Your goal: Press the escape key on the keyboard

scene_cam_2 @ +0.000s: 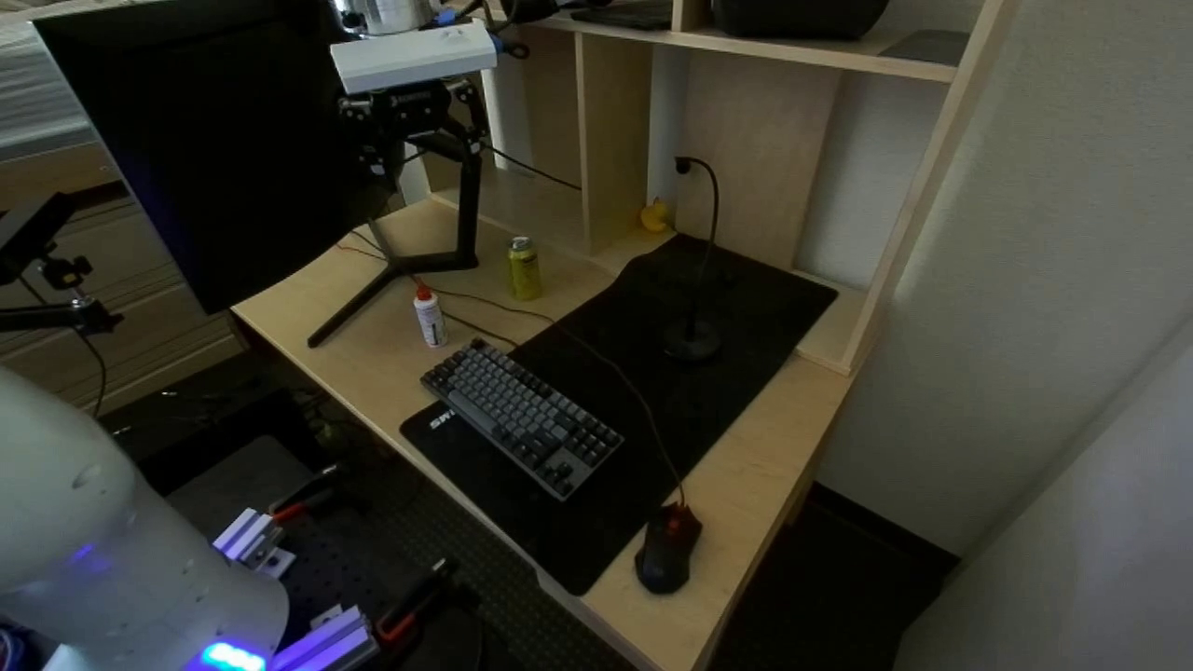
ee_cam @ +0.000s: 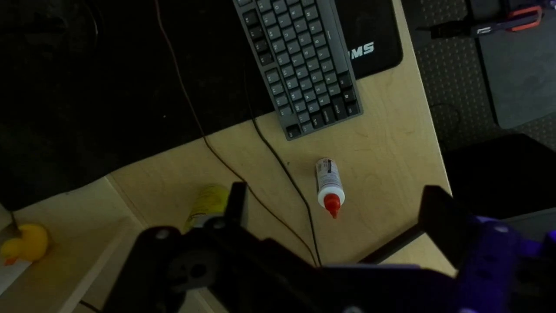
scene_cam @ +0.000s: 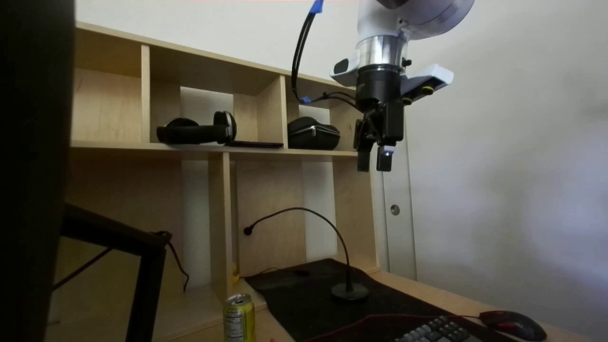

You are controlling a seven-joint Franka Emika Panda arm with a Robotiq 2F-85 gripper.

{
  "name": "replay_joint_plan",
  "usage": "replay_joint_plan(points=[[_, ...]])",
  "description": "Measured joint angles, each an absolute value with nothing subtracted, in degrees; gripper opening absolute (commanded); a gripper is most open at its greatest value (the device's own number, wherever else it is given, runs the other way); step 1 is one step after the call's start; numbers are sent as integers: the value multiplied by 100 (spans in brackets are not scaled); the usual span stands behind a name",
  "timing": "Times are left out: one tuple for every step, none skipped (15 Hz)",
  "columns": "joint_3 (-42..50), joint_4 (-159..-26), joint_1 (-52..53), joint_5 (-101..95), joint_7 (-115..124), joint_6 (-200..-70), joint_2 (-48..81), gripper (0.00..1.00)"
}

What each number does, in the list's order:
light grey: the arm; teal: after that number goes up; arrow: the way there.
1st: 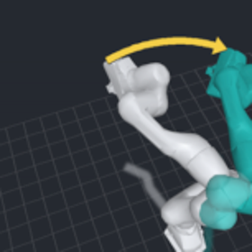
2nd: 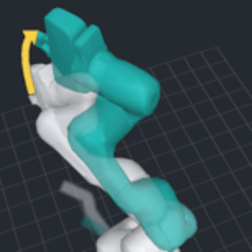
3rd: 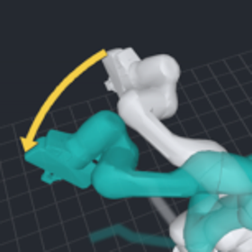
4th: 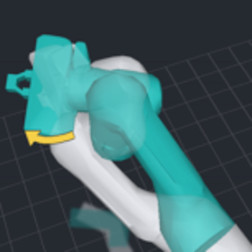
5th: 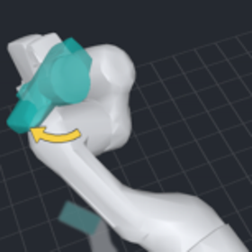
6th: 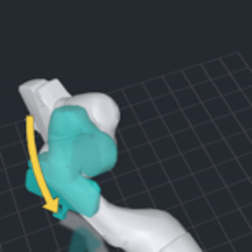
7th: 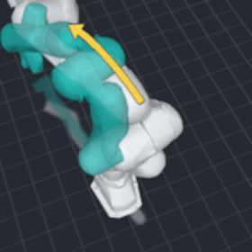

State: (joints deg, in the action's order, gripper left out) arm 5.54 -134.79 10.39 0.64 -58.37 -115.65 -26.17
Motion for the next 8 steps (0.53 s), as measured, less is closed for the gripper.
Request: replay_joint_plan(points=[[558,-13467,1041,107,-5857,-11567,-2411,100],[558,-13442,1048,176,-5922,-11593,-2103,100],[548,-13411,1062,246,-5999,-11671,-1748,100],[524,-13383,1070,344,-6097,-11783,-1402,100],[489,-13329,1072,454,-6207,-11949,-1030,100],[453,-13252,1071,540,-6302,-12136,-673,100],[422,-13149,1054,642,-6365,-12269,-347,100],[393,-13030,1015,734,-6391,-12302,-74,100]])
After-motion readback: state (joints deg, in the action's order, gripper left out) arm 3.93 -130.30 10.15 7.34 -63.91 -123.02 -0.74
